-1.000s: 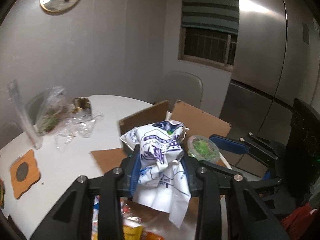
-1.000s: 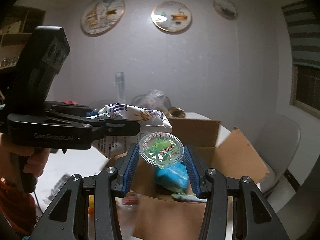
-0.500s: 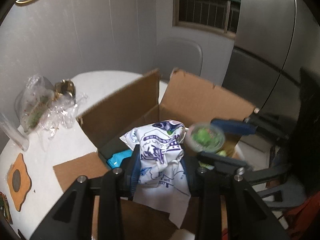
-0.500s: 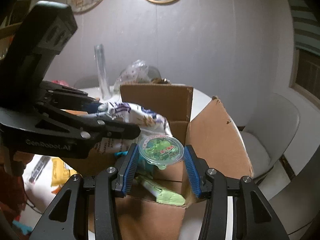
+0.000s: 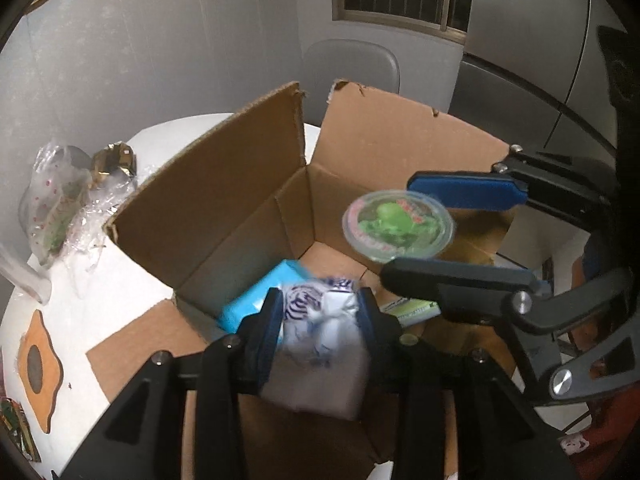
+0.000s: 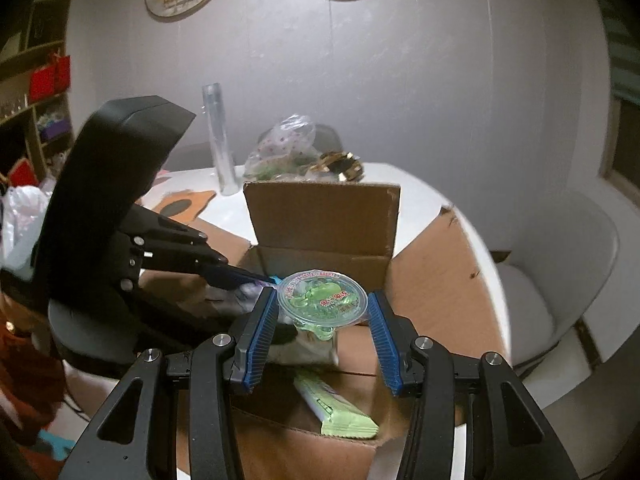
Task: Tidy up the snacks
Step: 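Carry white bag and jelly cup into the cardboard box and release both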
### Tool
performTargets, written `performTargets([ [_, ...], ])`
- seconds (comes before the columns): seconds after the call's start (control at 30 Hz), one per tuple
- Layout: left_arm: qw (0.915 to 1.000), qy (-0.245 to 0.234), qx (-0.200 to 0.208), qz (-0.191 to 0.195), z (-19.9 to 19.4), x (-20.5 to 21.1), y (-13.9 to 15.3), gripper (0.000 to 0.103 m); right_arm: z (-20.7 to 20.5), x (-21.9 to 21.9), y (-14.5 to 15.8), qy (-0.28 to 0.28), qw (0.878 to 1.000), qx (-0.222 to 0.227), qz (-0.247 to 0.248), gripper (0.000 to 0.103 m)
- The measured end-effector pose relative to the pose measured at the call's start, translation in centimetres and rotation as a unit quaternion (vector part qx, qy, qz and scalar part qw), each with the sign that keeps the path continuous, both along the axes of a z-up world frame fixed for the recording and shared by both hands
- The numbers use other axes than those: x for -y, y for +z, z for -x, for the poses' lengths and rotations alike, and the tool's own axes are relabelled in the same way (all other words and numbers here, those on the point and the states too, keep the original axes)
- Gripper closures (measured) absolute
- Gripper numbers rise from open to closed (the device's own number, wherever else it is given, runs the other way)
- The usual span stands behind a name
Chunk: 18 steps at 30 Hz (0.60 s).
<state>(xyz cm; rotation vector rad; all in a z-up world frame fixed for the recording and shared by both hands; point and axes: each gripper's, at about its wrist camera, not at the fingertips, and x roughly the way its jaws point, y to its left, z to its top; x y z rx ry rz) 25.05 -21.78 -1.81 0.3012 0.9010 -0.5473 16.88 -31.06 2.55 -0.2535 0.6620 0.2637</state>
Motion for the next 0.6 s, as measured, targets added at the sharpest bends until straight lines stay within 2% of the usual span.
performTargets([
  [0.1,1.0000,-0.006,-0.004,0.004,0.1,-0.2,0.0,0.065,-0.5,0.5,-0.1,0.003,1.000,-0.017,-0.018,0.061],
  [0.2,0.9999,-0.006,0.007,-0.005,0.5,-0.2,0.2,0.062,-1.0,0.4,-0.2,0.001,1.000,-0.020,-0.013,0.061],
  [0.33,0.9997,0.001,0.022,-0.009,1.4,-0.8,0.8,0.052,-1.1,0.2,-0.2,0.010,0.999,-0.034,-0.025,0.061],
  [0.4,0.9995,0.004,0.032,0.001,1.8,-1.5,1.6,0.051,-1.5,-0.1,-0.1,0.012,0.999,-0.037,-0.026,0.061],
  [0.53,0.9974,0.029,0.065,0.011,2.9,-3.6,3.6,0.041,-1.2,-0.7,0.4,0.021,0.999,-0.037,-0.028,0.061],
  [0.6,0.9965,0.039,0.071,0.023,3.0,-4.8,4.4,0.040,-1.4,-1.4,0.4,0.027,0.998,-0.041,-0.028,0.061],
])
